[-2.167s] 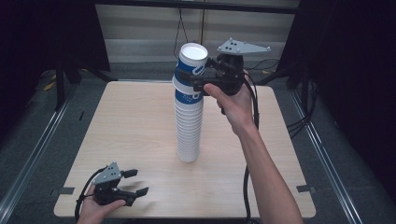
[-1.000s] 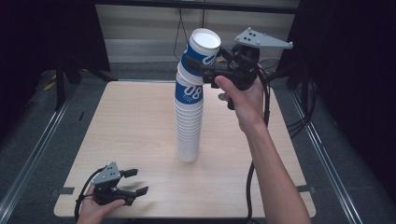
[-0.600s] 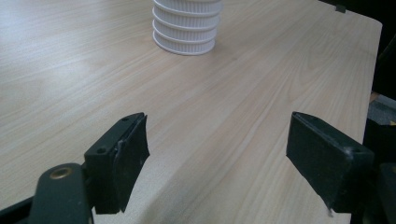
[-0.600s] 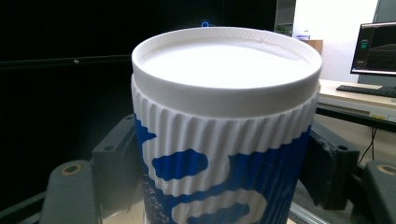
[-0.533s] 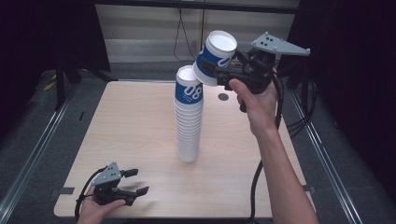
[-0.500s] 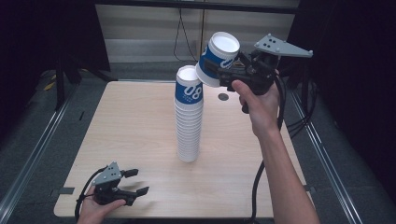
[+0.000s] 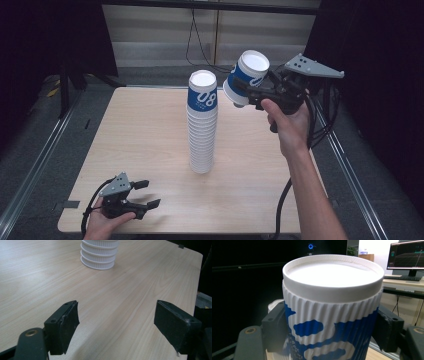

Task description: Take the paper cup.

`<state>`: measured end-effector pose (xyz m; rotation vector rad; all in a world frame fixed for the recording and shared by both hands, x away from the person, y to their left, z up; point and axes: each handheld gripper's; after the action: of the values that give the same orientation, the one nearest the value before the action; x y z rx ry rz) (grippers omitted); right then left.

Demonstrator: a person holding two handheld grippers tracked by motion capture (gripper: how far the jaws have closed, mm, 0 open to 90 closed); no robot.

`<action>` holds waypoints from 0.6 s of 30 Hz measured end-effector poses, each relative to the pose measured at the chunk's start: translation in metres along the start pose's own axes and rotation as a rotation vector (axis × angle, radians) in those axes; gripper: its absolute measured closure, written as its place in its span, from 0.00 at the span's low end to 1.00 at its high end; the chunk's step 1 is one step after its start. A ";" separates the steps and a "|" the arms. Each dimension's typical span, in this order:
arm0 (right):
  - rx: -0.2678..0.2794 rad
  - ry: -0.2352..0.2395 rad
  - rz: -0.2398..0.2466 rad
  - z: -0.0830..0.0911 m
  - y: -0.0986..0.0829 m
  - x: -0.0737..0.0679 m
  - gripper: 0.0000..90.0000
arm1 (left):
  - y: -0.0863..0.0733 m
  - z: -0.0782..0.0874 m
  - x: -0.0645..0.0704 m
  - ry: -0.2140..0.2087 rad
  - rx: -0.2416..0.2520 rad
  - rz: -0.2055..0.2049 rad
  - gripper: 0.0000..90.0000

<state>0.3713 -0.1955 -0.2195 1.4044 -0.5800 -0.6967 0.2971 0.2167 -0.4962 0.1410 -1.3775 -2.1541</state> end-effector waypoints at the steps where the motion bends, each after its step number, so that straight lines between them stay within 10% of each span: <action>1: -0.007 -0.002 -0.006 0.001 -0.006 0.001 0.28 | 0.000 0.000 0.001 -0.002 -0.001 -0.001 0.22; 18: -0.045 0.014 -0.025 0.016 -0.045 -0.001 0.28 | 0.002 0.000 0.002 -0.019 0.008 -0.007 0.20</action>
<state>0.3552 -0.2070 -0.2629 1.3754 -0.5332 -0.7158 0.2960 0.2150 -0.4939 0.1296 -1.3981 -2.1613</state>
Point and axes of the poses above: each handheld gripper's, and its own axes: z roughly backward along the jaws, y roughly out of its top, x roughly to its right, and after that the axes turned 1 degree about z, right-handed
